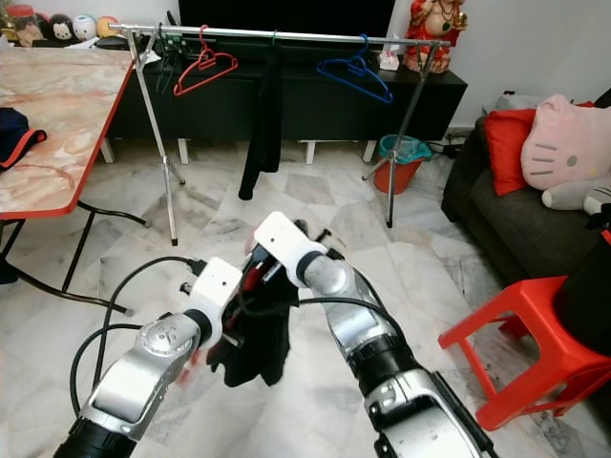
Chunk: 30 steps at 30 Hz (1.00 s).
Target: Hang hanger
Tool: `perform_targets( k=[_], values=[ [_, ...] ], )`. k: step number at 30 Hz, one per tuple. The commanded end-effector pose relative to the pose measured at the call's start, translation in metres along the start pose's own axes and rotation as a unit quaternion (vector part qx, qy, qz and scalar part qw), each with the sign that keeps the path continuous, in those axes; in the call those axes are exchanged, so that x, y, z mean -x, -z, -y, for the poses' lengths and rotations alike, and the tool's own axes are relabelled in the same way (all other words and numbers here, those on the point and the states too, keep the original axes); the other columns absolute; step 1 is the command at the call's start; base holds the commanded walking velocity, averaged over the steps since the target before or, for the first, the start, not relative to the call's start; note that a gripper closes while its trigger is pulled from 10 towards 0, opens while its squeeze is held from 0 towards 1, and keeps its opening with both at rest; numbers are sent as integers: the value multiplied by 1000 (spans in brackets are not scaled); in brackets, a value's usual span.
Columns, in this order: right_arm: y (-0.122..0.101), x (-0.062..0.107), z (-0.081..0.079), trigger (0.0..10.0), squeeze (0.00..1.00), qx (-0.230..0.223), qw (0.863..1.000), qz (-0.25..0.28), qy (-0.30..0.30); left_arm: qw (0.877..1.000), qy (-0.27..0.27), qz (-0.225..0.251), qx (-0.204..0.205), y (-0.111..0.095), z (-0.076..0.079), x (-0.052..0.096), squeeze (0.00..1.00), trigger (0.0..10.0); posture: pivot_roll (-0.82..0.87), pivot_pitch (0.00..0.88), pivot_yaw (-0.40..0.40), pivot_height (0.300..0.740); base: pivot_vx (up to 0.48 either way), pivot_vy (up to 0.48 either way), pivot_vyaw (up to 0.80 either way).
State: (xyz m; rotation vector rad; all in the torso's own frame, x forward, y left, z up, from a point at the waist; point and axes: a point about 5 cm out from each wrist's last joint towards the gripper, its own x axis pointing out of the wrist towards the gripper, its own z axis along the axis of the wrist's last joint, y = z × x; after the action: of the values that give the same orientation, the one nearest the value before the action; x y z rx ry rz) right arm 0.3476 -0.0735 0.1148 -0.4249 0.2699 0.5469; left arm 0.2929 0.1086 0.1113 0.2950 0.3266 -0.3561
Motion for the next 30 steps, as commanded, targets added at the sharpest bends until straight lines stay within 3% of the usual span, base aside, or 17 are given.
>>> perform_targets(
  k=[1,6,13,20,25,30],
  values=[
    [-6,6,13,10000,0,-33,999,12,27,1000,-20,13,-4,-6,-5,-2,0,10000,105,6,-149,740,0,0,0],
    [-5,9,22,10000,0,-55,997,13,43,1000,-5,13,-7,-6,-1,-1,0,10000,105,5,-147,740,0,0,0],
    [-15,12,6,10000,0,-87,995,42,-4,1000,-5,26,-1,-8,0,-3,0,10000,103,3,-147,740,0,0,0],
    [-20,15,-8,10000,0,-56,995,67,-50,994,94,52,11,-15,21,2,0,10000,103,5,-147,740,0,0,0],
    [-20,18,-11,10000,0,-27,994,69,-77,989,122,74,44,-20,27,5,0,10000,102,6,-149,740,0,0,0],
    [-19,23,-14,10000,0,-7,990,78,-114,986,136,87,45,-24,28,7,0,10000,101,8,-151,740,0,0,0]
  ],
)
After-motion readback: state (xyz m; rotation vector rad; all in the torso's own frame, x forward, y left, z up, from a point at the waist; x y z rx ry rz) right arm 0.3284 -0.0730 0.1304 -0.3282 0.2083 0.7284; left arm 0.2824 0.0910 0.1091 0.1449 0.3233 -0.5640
